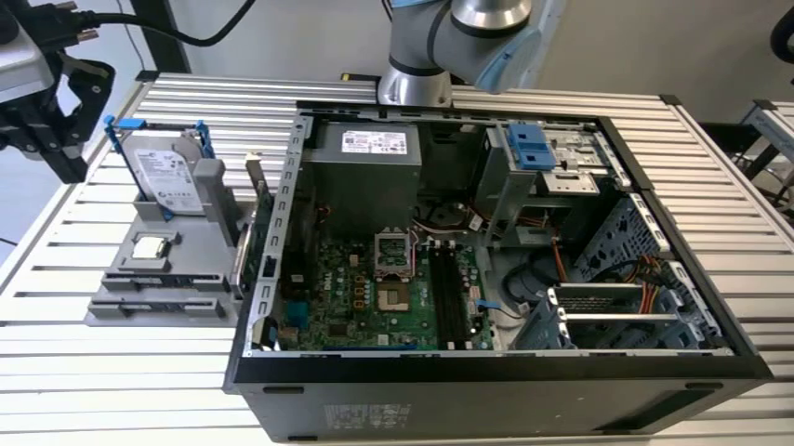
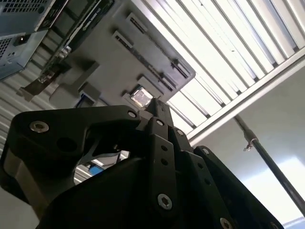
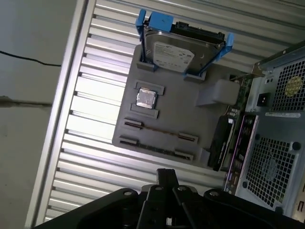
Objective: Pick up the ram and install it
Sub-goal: 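Pick up the ram and move it above insertion slot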
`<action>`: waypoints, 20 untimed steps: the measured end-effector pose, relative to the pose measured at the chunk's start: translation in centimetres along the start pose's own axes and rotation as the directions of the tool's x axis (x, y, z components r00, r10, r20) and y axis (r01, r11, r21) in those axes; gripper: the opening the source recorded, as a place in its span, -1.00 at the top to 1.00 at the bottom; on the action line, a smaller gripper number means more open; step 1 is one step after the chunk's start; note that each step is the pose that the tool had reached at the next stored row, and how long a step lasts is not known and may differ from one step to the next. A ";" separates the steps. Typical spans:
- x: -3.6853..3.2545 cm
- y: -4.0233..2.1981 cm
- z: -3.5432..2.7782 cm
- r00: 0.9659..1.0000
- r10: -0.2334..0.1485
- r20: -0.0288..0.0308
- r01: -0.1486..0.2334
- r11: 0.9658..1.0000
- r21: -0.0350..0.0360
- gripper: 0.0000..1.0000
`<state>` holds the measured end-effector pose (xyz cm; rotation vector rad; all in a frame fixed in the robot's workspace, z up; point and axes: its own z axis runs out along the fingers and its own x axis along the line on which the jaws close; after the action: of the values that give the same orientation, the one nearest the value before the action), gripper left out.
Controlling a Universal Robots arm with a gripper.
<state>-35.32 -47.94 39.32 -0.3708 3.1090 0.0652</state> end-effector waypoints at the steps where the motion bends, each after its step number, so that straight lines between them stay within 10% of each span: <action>1: 0.00 0.00 -0.01 1.000 -0.010 -0.001 0.010 1.000 0.000 1.00; 10: 0.00 0.01 -0.04 0.994 -0.110 -0.006 0.110 0.994 0.004 1.00; 20: 0.00 0.01 -0.08 0.970 -0.241 -0.013 0.241 0.970 0.005 1.00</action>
<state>-35.32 -47.93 39.40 -0.7474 3.0472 0.0505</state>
